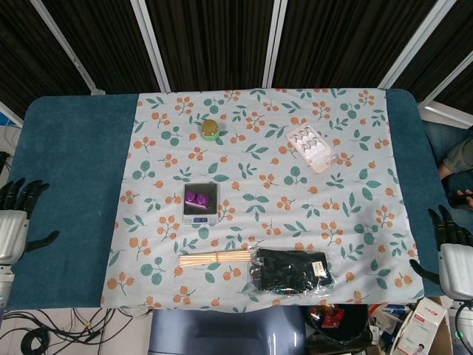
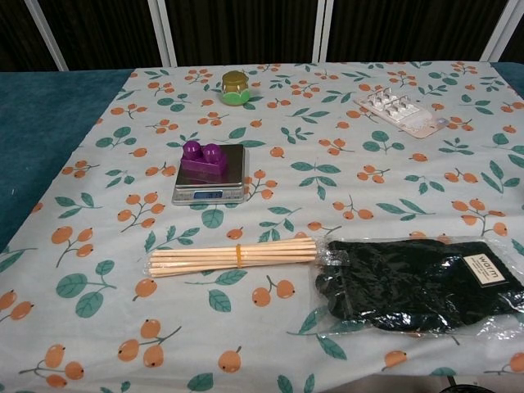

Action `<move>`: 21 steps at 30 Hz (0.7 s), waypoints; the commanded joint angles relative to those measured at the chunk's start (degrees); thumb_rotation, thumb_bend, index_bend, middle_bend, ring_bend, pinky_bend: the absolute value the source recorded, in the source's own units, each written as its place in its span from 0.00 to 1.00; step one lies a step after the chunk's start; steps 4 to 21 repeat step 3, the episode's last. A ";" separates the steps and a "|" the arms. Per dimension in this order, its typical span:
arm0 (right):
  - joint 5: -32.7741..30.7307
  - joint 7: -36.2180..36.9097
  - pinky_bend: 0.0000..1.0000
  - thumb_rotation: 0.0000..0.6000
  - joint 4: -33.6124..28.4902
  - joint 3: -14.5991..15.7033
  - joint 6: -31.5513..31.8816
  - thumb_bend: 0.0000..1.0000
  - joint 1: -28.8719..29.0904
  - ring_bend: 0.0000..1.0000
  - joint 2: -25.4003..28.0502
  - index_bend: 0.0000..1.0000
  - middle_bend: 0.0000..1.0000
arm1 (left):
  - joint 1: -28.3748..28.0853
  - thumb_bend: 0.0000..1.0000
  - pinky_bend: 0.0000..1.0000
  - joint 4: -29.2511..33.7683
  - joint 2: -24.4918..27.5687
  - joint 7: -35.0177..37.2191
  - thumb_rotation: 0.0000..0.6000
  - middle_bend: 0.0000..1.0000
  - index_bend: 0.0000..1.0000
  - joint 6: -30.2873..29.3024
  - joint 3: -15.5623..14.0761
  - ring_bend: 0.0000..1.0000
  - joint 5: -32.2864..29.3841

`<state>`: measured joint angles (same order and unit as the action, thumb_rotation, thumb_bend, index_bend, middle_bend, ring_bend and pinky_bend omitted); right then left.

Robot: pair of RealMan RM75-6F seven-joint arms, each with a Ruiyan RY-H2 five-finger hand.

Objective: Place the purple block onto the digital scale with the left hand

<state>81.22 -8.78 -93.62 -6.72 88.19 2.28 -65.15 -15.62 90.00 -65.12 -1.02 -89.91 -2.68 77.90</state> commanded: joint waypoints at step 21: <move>-0.07 0.17 0.19 1.00 0.07 -0.06 -0.07 0.06 0.02 0.17 0.07 0.05 0.01 | 2.95 0.10 0.03 -2.51 -0.40 3.26 1.00 0.13 0.18 -0.72 -1.44 0.02 1.89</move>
